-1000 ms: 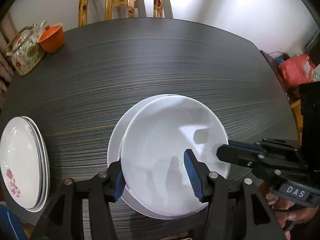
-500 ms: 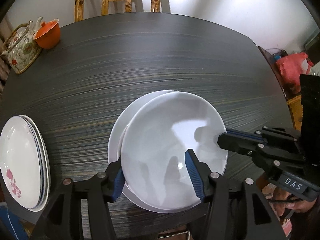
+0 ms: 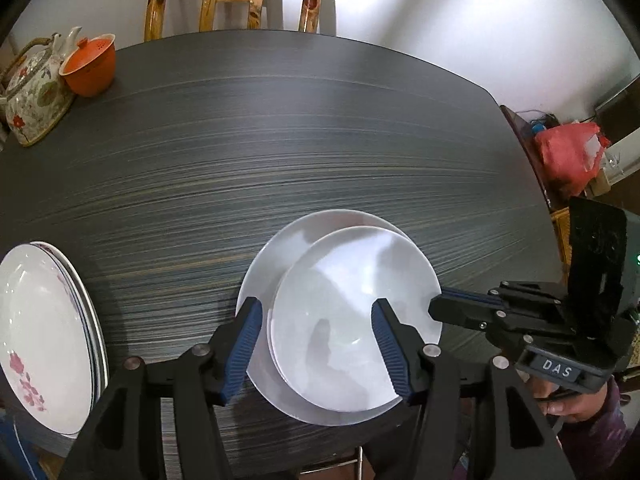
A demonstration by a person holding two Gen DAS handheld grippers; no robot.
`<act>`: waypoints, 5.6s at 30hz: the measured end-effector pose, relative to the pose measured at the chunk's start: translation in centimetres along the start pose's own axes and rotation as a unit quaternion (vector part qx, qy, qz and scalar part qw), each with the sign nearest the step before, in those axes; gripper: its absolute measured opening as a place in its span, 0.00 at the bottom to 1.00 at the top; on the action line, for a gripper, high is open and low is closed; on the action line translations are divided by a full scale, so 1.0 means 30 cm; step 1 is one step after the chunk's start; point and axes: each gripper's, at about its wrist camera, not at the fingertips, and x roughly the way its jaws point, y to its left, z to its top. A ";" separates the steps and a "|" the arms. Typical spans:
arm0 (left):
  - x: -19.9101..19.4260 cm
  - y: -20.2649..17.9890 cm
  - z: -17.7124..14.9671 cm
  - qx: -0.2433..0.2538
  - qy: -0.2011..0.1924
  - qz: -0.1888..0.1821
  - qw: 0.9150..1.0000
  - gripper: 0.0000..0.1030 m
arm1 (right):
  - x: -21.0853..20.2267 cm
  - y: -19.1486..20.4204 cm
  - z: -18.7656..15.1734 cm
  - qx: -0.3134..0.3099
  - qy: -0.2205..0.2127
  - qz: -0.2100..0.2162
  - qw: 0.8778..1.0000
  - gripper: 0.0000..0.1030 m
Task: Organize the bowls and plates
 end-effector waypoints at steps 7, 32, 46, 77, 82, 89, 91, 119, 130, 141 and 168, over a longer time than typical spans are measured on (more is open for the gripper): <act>-0.039 0.036 -0.038 -0.024 -0.038 -0.009 0.999 0.56 | 0.001 -0.015 -0.003 0.014 0.000 0.009 1.000 0.07; -0.104 -0.106 -0.364 0.073 -0.196 0.191 0.959 0.56 | -0.213 0.017 -0.165 0.033 -0.189 -0.016 0.981 0.56; -0.162 -0.148 -0.492 0.080 -0.235 0.189 0.950 0.56 | -0.261 0.148 -0.319 -0.025 -0.274 -0.111 0.955 0.88; -0.098 -0.031 -0.561 0.028 -0.224 0.153 0.962 0.56 | -0.217 0.199 -0.409 0.012 -0.230 -0.137 0.963 0.91; -0.074 -0.042 -0.568 0.034 -0.217 0.164 0.962 0.56 | -0.215 0.198 -0.412 0.022 -0.225 -0.139 0.964 0.91; -0.056 -0.038 -0.562 0.032 -0.211 0.169 0.962 0.56 | -0.215 0.191 -0.423 0.026 -0.218 -0.135 0.966 0.91; -0.057 -0.039 -0.552 0.033 -0.209 0.170 0.962 0.56 | -0.219 0.179 -0.429 0.032 -0.218 -0.131 0.966 0.91; -0.034 0.180 -0.314 -0.037 -0.160 0.041 0.986 0.56 | -0.139 0.073 -0.279 0.041 -0.158 -0.136 0.977 0.77; -0.019 0.192 -0.280 -0.025 -0.124 -0.009 0.992 0.56 | -0.099 -0.047 -0.231 0.067 -0.130 -0.127 0.981 0.64; 0.061 0.175 -0.248 -0.008 -0.080 -0.013 0.997 0.56 | -0.058 -0.096 -0.174 0.072 -0.103 -0.082 0.989 0.64; 0.153 0.177 -0.202 -0.022 -0.069 -0.045 0.996 0.33 | 0.139 -0.135 -0.030 0.031 0.015 -0.038 0.999 0.40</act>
